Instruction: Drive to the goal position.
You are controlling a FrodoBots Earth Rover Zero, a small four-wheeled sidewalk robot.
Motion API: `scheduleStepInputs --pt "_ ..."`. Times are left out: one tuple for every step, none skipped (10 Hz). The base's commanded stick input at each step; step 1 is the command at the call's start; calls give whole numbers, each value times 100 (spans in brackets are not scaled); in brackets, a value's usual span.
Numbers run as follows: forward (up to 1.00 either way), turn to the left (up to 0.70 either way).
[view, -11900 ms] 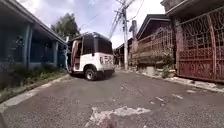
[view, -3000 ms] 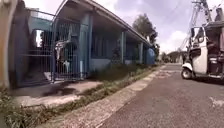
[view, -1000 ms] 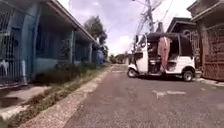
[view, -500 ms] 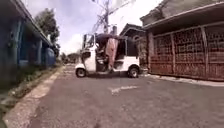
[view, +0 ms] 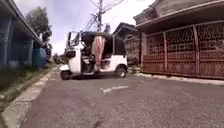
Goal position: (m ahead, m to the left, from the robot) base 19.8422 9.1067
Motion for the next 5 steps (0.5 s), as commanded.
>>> scheduleStepInputs --pt "-26 0" --pt "-61 0" --pt "-70 0" --pt "-69 0" --pt "-65 0"
